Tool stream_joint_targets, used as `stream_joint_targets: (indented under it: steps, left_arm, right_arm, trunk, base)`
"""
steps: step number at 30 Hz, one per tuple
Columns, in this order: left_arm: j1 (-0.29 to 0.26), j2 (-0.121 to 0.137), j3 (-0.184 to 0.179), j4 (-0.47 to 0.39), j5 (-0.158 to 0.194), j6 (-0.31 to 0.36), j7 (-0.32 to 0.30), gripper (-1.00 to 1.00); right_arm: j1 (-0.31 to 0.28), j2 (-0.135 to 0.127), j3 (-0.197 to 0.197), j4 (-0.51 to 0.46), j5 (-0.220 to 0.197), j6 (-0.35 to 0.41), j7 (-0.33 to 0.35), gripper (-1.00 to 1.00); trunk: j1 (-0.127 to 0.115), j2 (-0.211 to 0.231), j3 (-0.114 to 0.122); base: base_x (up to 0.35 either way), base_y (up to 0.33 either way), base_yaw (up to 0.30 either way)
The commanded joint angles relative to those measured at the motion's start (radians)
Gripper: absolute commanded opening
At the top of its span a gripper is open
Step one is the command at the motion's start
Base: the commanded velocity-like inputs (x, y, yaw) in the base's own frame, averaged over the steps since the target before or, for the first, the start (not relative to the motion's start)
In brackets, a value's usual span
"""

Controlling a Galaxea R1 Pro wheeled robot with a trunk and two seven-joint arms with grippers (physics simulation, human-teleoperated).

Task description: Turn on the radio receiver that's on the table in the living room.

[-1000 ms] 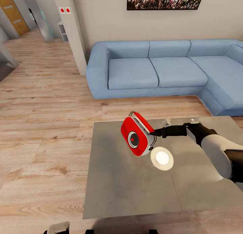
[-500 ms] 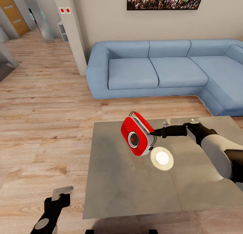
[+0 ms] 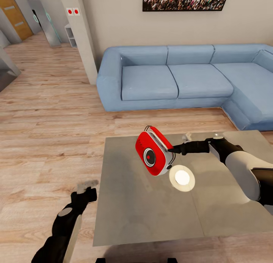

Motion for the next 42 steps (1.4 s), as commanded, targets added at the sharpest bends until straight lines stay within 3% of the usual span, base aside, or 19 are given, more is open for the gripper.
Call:
stream_joint_targets:
  steps: [1, 3, 5, 10, 13, 20, 24, 32, 39, 42]
  left_arm:
    - [-0.035, -0.023, -0.003, 0.001, -0.001, 0.043, -0.037, -1.00]
    - [-0.098, -0.059, -0.008, 0.018, -0.003, 0.100, -0.096, -1.00]
    - [-0.139, -0.059, -0.021, 0.050, -0.004, 0.121, -0.137, -1.00]
    - [-0.234, -0.059, -0.190, 0.150, -0.006, 0.152, -0.250, -1.00]
    - [-0.267, -0.059, -0.222, 0.159, -0.002, 0.185, -0.266, -1.00]
    - [-0.328, -0.059, -0.237, 0.175, 0.008, 0.216, -0.328, -1.00]
    - [-0.337, -0.059, -0.238, 0.176, 0.042, 0.218, -0.363, -1.00]
    - [-0.339, -0.059, -0.238, 0.175, 0.054, 0.217, -0.372, -1.00]
    - [-0.363, -0.059, -0.238, 0.198, 0.053, 0.213, -0.371, -1.00]
    - [-0.398, -0.059, -0.237, 0.257, 0.053, 0.207, -0.371, -1.00]
  right_arm:
    - [0.000, 0.000, -0.016, -0.001, -0.003, 0.000, 0.001, -1.00]
    - [0.000, 0.000, -0.016, -0.001, -0.003, -0.001, 0.003, -1.00]
    - [0.000, 0.001, -0.016, -0.001, -0.003, -0.001, 0.007, -1.00]
    - [0.000, 0.001, -0.016, -0.001, -0.004, 0.000, 0.013, -1.00]
    - [0.000, 0.002, -0.016, -0.001, -0.004, 0.000, 0.014, -1.00]
    - [0.000, 0.009, -0.015, 0.001, -0.004, 0.000, 0.015, -1.00]
    - [0.000, 0.022, -0.014, 0.006, -0.004, 0.000, 0.017, -1.00]
    - [0.000, 0.080, -0.014, 0.048, 0.010, -0.001, 0.025, -1.00]
    - [0.000, 0.086, -0.014, 0.050, 0.018, -0.001, 0.025, -1.00]
    - [0.000, 0.086, -0.014, 0.050, 0.019, -0.001, 0.026, -1.00]
  trunk:
    - [0.000, 0.000, 0.000]
    - [0.000, 0.000, 0.000]
    - [0.000, 0.000, 0.000]
    - [0.000, 0.000, 0.000]
    - [0.000, 0.000, 0.000]
    - [0.000, 0.000, 0.000]
    - [0.000, 0.000, 0.000]
    - [0.000, 0.000, 0.000]
    - [0.000, 0.000, 0.000]
    - [0.000, 0.000, 0.000]
  base:
    - [0.000, 0.000, 0.000]
    - [0.000, 0.000, 0.000]
    - [0.000, 0.000, 0.000]
    - [0.000, 0.000, 0.000]
    - [0.000, 0.000, 0.000]
    - [0.000, 0.000, 0.000]
    - [0.000, 0.000, 0.000]
    - [0.000, 0.000, 0.000]
    - [0.000, 0.000, 0.000]
    - [0.000, 0.000, 0.000]
